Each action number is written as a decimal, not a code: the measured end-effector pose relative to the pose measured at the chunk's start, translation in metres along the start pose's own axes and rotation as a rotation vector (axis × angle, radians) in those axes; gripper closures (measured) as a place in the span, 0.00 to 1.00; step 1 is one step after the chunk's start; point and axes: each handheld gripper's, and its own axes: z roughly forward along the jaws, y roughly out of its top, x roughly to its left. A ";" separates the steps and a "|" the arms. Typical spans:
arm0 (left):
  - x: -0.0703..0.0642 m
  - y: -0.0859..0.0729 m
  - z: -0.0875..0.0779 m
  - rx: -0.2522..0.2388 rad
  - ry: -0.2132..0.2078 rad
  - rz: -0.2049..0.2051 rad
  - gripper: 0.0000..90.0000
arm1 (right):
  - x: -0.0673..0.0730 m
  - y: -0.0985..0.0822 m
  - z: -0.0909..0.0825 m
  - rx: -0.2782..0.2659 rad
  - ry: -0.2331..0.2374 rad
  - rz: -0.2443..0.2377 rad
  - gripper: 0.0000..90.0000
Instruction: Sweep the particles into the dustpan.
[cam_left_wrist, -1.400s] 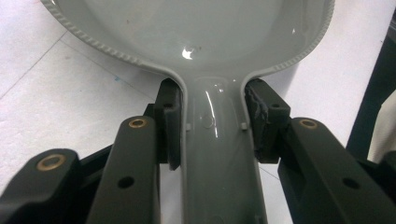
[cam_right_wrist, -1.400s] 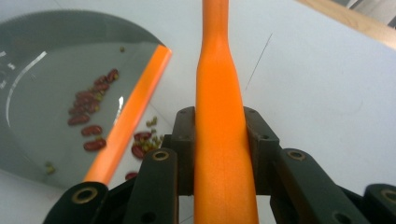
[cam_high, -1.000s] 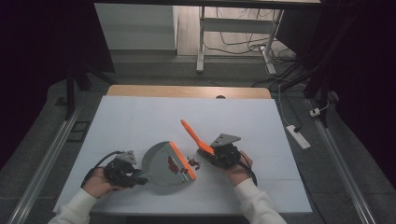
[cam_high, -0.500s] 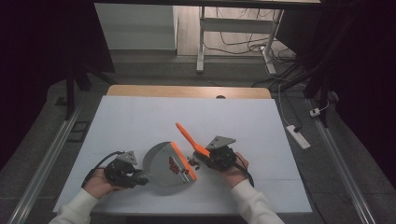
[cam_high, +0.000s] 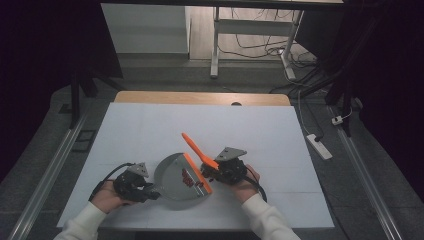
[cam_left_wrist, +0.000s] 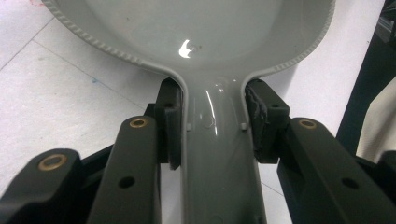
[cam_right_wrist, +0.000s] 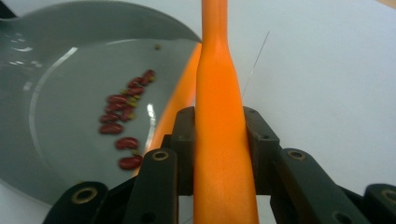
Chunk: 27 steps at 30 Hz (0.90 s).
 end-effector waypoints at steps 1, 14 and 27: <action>0.000 0.000 0.000 0.001 0.000 -0.001 0.69 | 0.002 0.001 0.001 -0.004 0.014 -0.002 0.78; 0.000 0.000 0.000 0.000 -0.004 -0.001 0.69 | 0.015 0.014 -0.007 -0.080 0.100 -0.036 0.78; -0.001 -0.003 -0.003 -0.007 -0.011 0.006 0.69 | -0.023 -0.004 -0.028 -0.063 -0.036 0.059 0.78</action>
